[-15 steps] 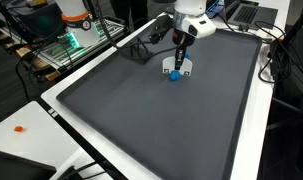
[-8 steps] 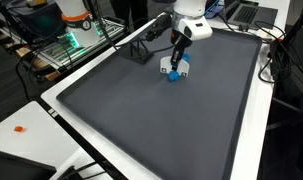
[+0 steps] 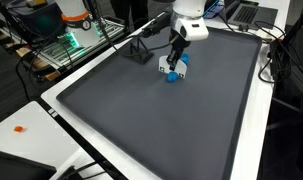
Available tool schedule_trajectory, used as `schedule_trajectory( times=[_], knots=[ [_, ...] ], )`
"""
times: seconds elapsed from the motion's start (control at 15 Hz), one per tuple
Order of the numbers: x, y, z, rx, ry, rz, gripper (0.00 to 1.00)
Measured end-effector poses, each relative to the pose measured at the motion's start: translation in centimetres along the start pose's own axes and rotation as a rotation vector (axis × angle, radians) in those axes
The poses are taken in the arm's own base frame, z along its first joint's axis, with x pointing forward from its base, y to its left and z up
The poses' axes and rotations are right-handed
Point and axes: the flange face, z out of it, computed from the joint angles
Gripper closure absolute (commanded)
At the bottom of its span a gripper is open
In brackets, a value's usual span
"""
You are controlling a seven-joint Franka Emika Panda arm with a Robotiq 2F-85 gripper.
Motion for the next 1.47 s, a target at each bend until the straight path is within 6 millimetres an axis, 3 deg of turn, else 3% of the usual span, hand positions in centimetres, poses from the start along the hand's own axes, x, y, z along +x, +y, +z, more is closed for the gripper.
schedule_trajectory(
  times=[0.27,0.67,1.07,1.47],
  knots=[
    [-0.4,0.9,-0.6,0.013,0.006,0.072,0.99],
    [-2.4,0.8,-3.7,0.164,0.03,0.292,0.99],
    [-6.4,-0.6,-5.5,0.323,0.028,0.562,0.99],
    [-11.4,-1.9,-5.4,0.365,0.075,0.871,0.99]
  ],
)
